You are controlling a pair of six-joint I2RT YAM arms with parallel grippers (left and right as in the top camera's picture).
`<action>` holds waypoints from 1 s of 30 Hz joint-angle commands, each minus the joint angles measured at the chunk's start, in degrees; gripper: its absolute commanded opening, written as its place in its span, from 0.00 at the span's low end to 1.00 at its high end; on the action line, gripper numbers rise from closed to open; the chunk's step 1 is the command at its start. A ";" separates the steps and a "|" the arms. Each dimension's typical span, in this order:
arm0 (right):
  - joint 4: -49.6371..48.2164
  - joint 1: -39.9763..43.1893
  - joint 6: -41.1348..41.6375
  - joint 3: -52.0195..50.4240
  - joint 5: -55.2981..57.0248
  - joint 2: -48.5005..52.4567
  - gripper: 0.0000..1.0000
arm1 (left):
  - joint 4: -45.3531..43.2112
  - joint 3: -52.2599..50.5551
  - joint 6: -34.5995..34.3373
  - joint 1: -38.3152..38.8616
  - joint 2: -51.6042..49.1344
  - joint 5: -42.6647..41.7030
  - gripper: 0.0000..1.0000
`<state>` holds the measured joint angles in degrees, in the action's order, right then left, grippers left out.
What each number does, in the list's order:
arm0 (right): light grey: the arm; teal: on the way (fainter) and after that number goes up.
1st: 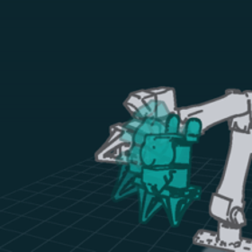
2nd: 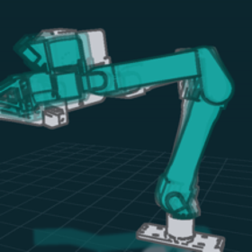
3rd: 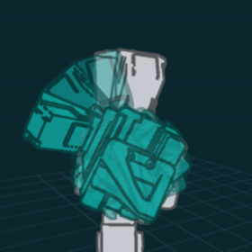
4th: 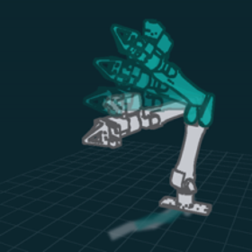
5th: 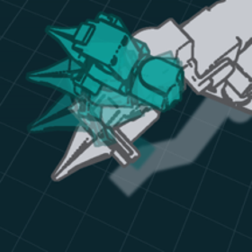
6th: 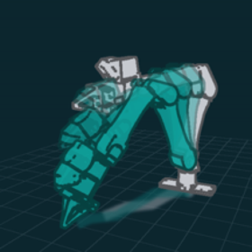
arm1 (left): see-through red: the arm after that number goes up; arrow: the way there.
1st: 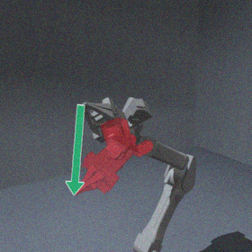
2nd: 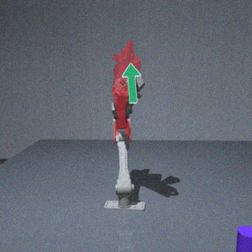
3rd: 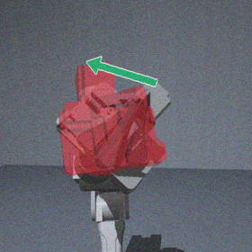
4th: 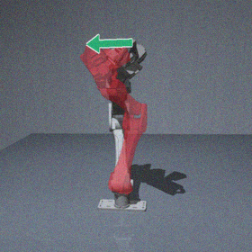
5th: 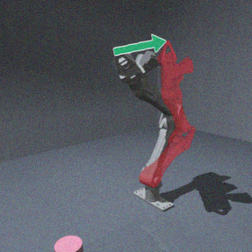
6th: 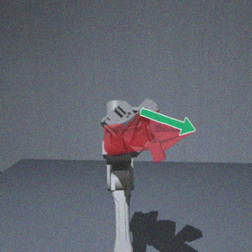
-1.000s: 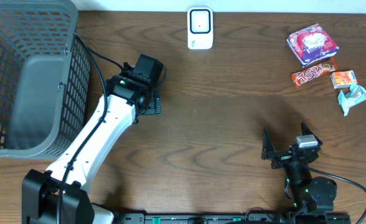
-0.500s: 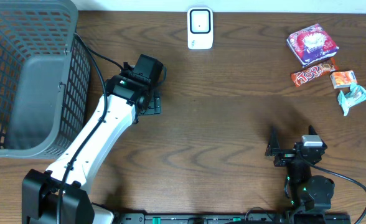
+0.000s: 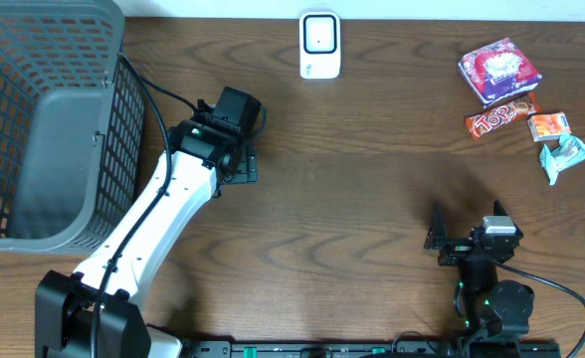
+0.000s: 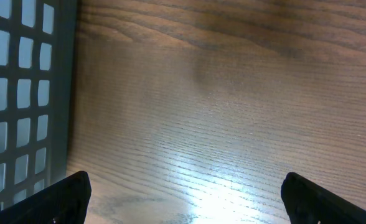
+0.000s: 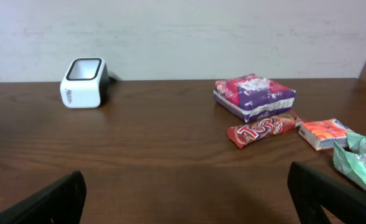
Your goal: Scan the item barcode
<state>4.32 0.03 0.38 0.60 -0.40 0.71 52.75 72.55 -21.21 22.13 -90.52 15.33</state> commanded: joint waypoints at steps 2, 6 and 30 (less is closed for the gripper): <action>-0.02 -0.46 -0.22 -0.28 0.09 -0.39 0.99 | 0.35 0.42 -0.52 -0.20 0.42 0.55 0.98; -0.02 -0.46 -0.22 -0.28 0.09 -0.39 0.99 | 0.35 0.42 -0.52 -0.20 0.42 0.55 0.98; -0.02 -0.46 -0.24 -0.28 0.09 -0.39 0.99 | 0.94 0.37 4.00 -0.28 0.61 0.98 0.98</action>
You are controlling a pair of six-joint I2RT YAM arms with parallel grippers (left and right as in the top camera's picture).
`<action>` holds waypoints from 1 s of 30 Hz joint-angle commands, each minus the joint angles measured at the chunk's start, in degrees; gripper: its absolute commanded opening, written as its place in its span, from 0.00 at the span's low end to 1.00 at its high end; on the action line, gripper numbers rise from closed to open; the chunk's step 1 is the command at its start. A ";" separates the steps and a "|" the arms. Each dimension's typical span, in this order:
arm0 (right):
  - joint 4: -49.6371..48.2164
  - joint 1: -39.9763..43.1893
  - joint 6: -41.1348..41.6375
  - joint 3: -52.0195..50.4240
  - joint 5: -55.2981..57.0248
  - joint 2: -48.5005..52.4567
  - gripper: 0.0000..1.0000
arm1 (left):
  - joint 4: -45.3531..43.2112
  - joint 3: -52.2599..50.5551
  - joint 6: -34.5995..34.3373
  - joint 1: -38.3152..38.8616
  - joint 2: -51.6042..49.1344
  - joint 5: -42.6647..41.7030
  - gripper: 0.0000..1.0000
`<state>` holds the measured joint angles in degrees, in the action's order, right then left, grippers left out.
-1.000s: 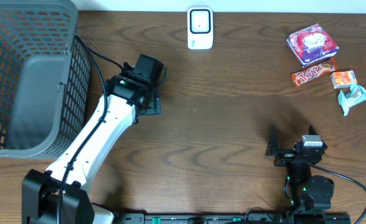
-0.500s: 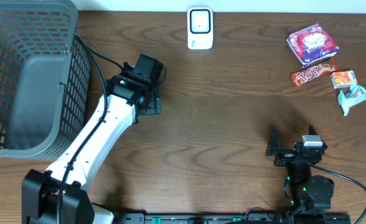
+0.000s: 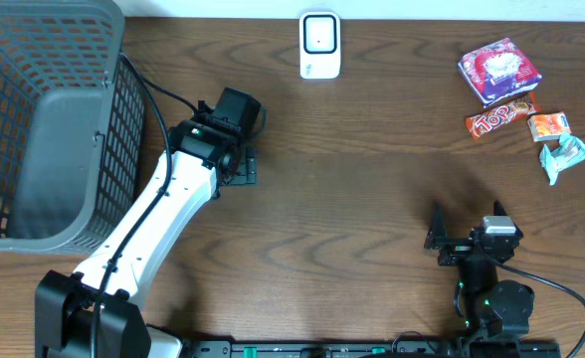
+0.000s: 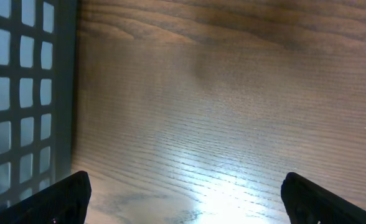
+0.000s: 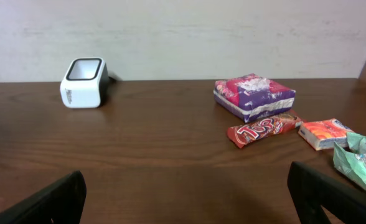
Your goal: Scan the item barcode
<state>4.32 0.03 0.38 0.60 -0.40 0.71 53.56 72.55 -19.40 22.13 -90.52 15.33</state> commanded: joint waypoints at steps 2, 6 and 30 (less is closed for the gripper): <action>-0.02 -0.46 -0.22 -0.28 0.09 -0.39 0.99 | -0.94 -0.74 2.21 -0.26 1.38 0.28 0.98; -0.04 -0.46 -0.22 -0.28 0.09 -0.39 0.99 | -9.33 -8.31 3.82 -0.26 5.70 -2.80 0.98; -0.04 -0.46 -0.24 -0.28 0.09 -0.37 0.99 | -56.83 -58.84 19.82 -15.76 54.18 -19.87 0.98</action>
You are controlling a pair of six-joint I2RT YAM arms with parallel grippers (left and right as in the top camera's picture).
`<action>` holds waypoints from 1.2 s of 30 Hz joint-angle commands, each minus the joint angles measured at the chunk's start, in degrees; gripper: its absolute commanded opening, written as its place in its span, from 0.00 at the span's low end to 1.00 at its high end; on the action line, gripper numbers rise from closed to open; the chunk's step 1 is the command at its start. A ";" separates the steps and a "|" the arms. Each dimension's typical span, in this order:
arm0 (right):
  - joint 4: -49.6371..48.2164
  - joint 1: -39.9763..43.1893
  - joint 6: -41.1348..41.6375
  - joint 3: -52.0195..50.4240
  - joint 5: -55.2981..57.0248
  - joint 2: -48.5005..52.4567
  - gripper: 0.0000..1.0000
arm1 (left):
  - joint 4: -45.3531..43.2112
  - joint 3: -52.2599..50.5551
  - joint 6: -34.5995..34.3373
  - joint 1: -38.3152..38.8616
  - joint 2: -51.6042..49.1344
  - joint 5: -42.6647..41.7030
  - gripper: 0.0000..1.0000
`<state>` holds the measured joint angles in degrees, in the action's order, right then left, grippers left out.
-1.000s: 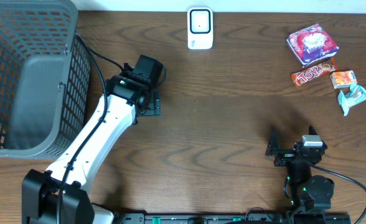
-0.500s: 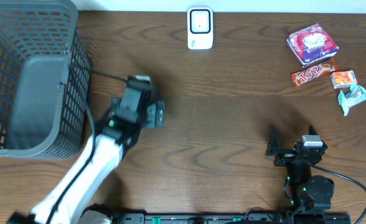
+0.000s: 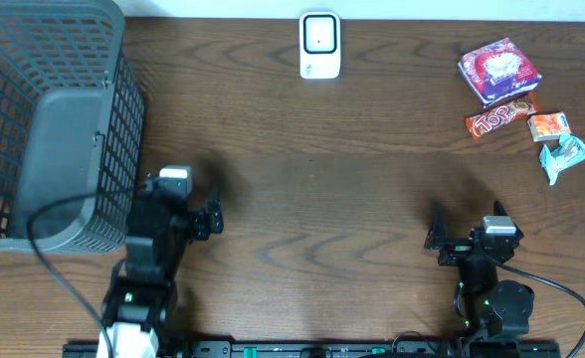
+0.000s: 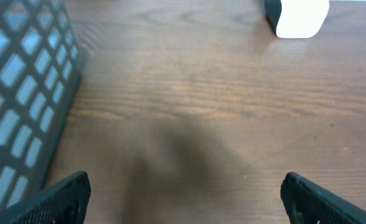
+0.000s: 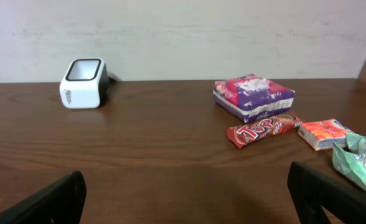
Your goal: Scan the item barcode
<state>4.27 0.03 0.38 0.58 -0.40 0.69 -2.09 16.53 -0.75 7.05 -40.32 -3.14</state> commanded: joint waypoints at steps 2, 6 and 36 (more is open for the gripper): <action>0.00 -0.46 -0.22 -0.26 0.09 -0.35 0.99 | -2.10 -5.31 1.20 -0.68 8.00 -1.38 0.98; 0.00 -0.46 -0.24 -0.26 0.09 -0.35 0.99 | -3.52 -11.21 1.18 -0.68 16.65 -1.33 0.98; 0.00 -0.46 -0.22 -0.26 0.09 -0.31 0.99 | 6.19 -16.31 1.81 -9.25 40.24 0.76 0.98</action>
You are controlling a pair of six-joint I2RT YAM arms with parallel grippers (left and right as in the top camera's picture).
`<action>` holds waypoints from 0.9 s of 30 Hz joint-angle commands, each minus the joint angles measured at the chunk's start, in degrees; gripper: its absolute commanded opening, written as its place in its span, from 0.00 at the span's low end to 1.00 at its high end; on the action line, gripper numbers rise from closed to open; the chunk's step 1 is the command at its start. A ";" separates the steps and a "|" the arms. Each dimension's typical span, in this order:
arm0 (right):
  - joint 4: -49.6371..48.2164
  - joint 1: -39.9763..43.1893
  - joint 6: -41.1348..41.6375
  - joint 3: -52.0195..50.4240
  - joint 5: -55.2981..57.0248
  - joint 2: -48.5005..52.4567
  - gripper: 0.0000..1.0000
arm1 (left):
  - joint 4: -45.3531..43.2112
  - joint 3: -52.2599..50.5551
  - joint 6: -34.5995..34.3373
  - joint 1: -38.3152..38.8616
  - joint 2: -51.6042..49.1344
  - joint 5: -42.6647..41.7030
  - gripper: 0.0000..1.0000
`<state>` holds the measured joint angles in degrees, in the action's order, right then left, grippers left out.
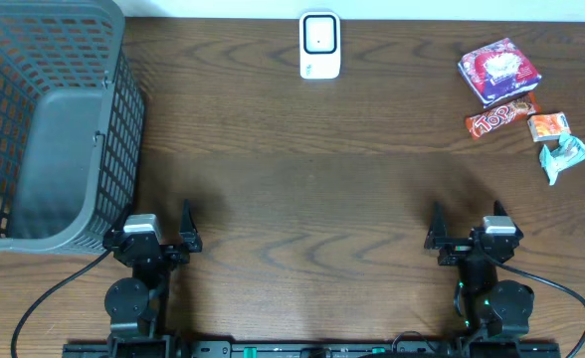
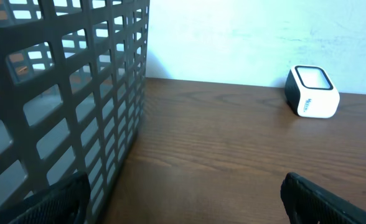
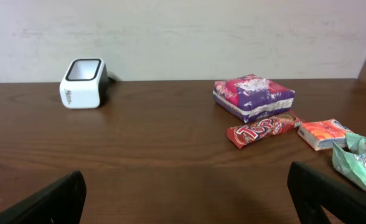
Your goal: Scan the item barcode
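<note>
The white barcode scanner (image 1: 319, 45) stands at the table's far edge, also in the left wrist view (image 2: 312, 92) and the right wrist view (image 3: 83, 83). Snack items lie at the far right: a purple pack (image 1: 498, 71), a red bar (image 1: 500, 118), an orange packet (image 1: 548, 126) and a green wrapper (image 1: 563, 157). My left gripper (image 1: 155, 234) rests folded at the near left edge, open and empty. At the near right, my right gripper (image 1: 466, 231) is open with nothing in it, far from the snacks.
A grey mesh basket (image 1: 44, 119) fills the far left and stands close beside the left gripper, its wall (image 2: 58, 112) large in the left wrist view. A pale wall backs the table.
My left arm has drawn further back to the near left edge. Its camera now looks level across the table at the basket and scanner instead of down. The right arm is unmoved.
At first my left arm was stretched out by the basket's right side, gripper open over bare wood, and it stayed there. Then it was pulled back near the basket's front corner. Now it is folded at the table's edge. The right arm and snacks never moved.
</note>
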<state>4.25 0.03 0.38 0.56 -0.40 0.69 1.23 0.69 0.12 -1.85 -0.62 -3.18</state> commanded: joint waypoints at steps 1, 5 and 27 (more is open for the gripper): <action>0.02 -0.46 -0.22 -0.24 0.09 -0.31 0.99 | 2.86 -0.46 0.94 -0.35 0.55 0.81 0.98; 0.02 -0.46 -0.24 -0.24 0.09 -0.31 0.99 | 2.91 -0.46 0.94 -0.33 0.55 0.55 0.98; 0.02 -0.46 -0.22 -0.24 0.09 -0.31 0.99 | 2.86 -0.46 2.86 2.58 0.55 -0.26 0.98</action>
<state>4.25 0.03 0.38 0.56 -0.40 0.69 1.26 0.69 2.00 0.56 -0.62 -3.27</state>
